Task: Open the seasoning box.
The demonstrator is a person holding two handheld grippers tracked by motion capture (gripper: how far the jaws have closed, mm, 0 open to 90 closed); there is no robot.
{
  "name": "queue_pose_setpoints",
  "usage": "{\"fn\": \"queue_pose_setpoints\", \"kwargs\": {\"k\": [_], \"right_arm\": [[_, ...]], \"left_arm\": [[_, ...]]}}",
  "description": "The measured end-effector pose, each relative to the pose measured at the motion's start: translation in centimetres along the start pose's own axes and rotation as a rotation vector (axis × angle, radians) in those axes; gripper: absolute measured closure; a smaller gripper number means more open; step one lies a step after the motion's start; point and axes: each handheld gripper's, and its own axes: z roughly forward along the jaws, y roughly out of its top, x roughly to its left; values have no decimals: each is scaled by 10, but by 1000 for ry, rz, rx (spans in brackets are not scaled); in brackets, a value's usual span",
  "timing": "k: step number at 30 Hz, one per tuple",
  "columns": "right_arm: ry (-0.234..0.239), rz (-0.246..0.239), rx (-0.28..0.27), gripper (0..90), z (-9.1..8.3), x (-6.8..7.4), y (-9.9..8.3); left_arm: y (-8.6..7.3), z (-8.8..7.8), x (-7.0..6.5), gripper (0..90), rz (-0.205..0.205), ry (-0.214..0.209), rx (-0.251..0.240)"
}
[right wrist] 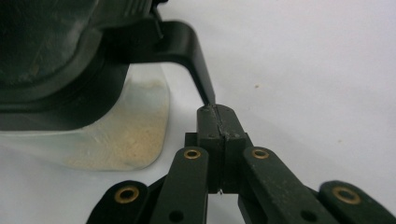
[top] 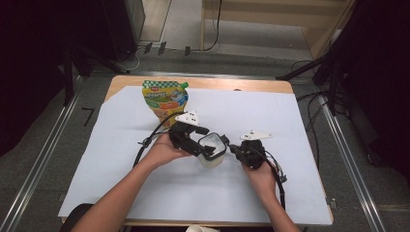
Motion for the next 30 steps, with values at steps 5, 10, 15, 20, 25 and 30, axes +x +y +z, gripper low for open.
{"fn": "queue_pose_setpoints", "kwargs": {"k": [5,10,15,20,25,30], "right_arm": [[-5,16,-28,900,-5,-5,2],[0,22,-22,900,-3,-8,5],[18,28,-28,900,6,-10,12],[29,9,-21,900,12,-12,16],[33,-4,-26,900,9,-9,16],[44,-3,-23,900,7,-9,15]], "left_arm": [[-9,-2,-16,142,-39,61,2],[-22,9,-23,132,-76,114,11],[-26,13,-24,137,-61,137,-17],[-26,11,-22,147,-42,130,-37],[-27,8,-22,159,-7,131,-25],[-27,3,-20,171,8,122,-19]]}}
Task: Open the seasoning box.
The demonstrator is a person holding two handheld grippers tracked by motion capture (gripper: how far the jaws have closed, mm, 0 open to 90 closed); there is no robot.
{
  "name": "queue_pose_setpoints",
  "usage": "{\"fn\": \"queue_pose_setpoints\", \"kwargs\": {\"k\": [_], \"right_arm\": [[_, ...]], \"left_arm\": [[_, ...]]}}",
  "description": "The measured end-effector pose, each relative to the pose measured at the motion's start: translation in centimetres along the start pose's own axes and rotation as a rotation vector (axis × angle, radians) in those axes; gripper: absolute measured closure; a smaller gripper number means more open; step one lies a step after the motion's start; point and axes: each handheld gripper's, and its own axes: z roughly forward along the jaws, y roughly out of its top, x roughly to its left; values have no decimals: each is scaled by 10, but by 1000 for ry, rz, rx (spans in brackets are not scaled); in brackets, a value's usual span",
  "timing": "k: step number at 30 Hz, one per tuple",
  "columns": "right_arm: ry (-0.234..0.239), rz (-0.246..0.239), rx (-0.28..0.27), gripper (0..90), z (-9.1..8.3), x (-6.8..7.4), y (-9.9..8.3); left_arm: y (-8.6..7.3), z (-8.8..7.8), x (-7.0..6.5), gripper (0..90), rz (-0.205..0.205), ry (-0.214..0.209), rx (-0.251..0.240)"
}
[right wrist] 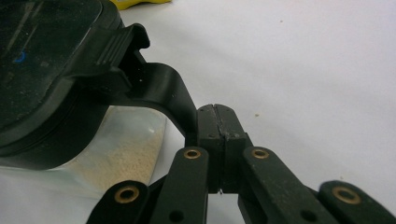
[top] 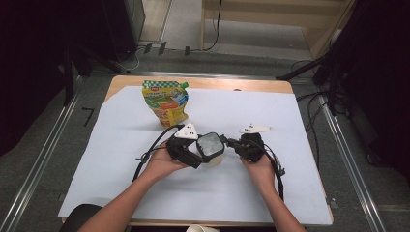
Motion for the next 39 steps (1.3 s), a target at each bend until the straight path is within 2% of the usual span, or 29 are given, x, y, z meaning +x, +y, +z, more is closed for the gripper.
{"fn": "queue_pose_setpoints", "kwargs": {"k": [8,22,26,33,39], "right_arm": [[-10,-5,15,900,-1,3,-2],[-18,1,14,900,-4,4,-4],[-19,1,14,900,-5,5,-4],[-26,4,15,900,-5,6,-4],[-24,0,17,900,-5,6,-4]], "left_arm": [[2,0,-3,175,17,16,9],[4,1,-5,175,12,27,21],[4,1,-5,174,4,24,17],[6,1,-8,173,17,28,17],[8,-1,-7,169,3,13,2]]}}
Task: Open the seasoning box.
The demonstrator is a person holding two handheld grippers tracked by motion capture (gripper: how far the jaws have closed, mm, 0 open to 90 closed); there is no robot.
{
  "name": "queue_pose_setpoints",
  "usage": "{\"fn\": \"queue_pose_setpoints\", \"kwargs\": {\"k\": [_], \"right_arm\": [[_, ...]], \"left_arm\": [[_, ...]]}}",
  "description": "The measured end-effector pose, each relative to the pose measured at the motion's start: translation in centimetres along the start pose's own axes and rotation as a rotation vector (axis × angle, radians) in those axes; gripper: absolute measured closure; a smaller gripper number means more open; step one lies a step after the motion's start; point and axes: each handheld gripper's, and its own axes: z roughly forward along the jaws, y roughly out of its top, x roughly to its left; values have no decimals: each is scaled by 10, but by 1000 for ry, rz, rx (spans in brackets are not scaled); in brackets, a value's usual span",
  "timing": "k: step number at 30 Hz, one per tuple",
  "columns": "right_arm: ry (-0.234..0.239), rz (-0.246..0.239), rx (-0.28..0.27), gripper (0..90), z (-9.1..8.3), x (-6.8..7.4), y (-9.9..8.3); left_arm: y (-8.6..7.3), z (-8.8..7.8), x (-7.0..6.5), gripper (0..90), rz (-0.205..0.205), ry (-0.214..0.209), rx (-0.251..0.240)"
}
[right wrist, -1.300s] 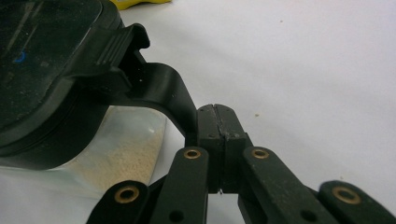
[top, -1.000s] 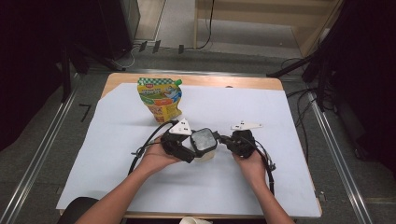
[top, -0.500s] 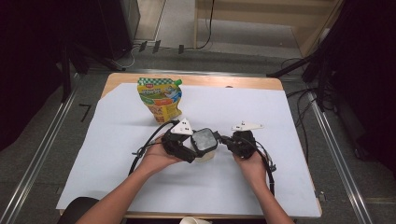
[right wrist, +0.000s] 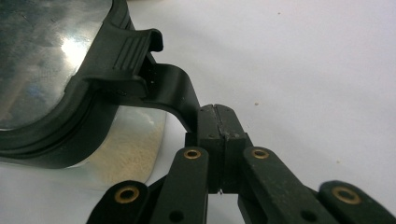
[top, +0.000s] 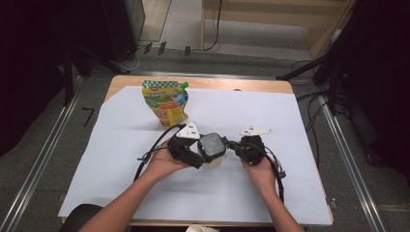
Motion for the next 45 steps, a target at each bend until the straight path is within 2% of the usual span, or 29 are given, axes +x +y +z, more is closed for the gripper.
{"fn": "queue_pose_setpoints", "kwargs": {"k": [2,5,18,19,20,21,22,23,24,27,30,33,34,35,36,38,40,45], "right_arm": [[-2,-1,-2,900,0,0,0],[-2,-2,-3,900,0,0,0],[-2,-1,-5,900,-1,1,0],[-1,-1,-4,900,-1,1,0],[-1,0,-4,900,-2,1,0],[2,-1,-6,900,-1,1,0],[1,1,-6,900,-1,1,0],[4,0,-5,900,-1,2,0],[4,0,-7,900,-1,2,0],[5,-4,-7,900,-1,2,0],[11,-11,-11,900,-2,1,1],[17,-7,-13,900,-3,1,1],[18,-6,-15,900,-3,2,2],[18,-5,-16,900,-3,2,2],[19,-7,-17,900,-4,2,2],[27,-6,-18,900,-4,2,2],[20,-9,-17,900,-4,3,2],[31,-13,-9,900,-5,3,2]], "left_arm": [[1,0,-1,170,10,7,5],[2,-1,-2,169,2,6,-4],[10,-4,-4,171,17,17,-18],[11,-5,-4,171,14,18,-17],[12,-6,-3,175,-7,-6,-38],[13,-7,-1,193,-30,-36,-56],[13,-8,-1,271,-46,-69,-79],[14,-9,-1,326,-40,-74,-89],[17,-9,-4,333,-21,-63,-76],[21,-10,-6,389,3,-63,-48],[26,-12,-7,480,8,-93,-16],[29,-13,-5,491,-4,-108,-1],[29,-13,-5,492,-6,-111,1],[30,-14,-4,493,-9,-133,2],[31,-15,-4,595,-24,-151,-16],[33,-17,-4,609,-27,-154,-22],[37,-18,-4,632,-11,-157,-12],[45,-18,0,751,-17,-217,-4]]}}
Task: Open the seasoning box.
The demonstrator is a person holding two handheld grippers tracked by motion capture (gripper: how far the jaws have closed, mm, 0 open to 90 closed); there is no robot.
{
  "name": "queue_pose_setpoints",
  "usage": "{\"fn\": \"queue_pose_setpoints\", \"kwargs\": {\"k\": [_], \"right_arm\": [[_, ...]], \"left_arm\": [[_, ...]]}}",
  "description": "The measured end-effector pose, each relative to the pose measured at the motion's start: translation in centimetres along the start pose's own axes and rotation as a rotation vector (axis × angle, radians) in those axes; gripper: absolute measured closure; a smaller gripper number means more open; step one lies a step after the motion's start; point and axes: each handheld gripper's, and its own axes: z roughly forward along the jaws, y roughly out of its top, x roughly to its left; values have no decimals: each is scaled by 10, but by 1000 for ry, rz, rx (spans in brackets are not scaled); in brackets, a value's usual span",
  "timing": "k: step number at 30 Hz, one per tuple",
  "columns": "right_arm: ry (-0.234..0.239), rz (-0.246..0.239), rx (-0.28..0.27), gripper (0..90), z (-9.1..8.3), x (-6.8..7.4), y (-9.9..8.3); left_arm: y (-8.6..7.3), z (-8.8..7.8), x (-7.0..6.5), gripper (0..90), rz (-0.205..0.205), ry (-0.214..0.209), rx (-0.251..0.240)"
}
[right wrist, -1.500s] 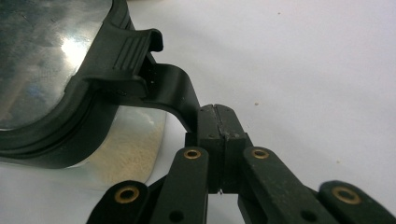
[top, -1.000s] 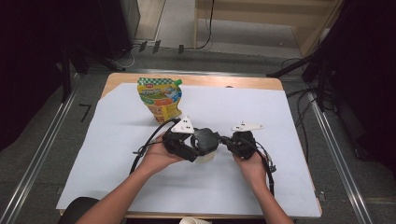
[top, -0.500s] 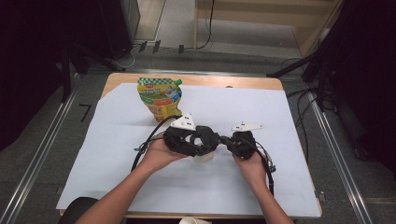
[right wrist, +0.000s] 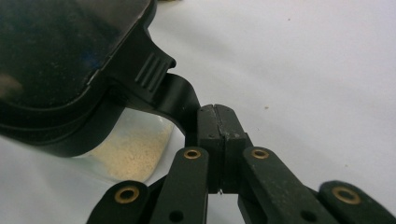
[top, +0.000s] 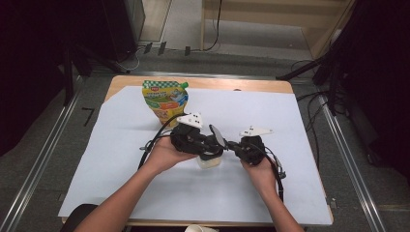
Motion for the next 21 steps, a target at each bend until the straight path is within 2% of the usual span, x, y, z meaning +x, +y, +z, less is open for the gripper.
{"fn": "queue_pose_setpoints", "kwargs": {"k": [5,12,16,20,21], "right_arm": [[6,6,3,900,-1,1,0],[5,5,8,900,-2,2,-1],[-1,0,7,900,-2,4,-2],[-14,-18,11,900,-2,6,-2],[-21,-25,12,900,-3,7,-2]], "left_arm": [[9,5,4,770,3,-27,8],[17,15,8,772,4,-74,60],[20,18,9,774,2,-82,64],[23,24,11,758,41,-70,102],[23,25,11,757,35,-71,98]]}}
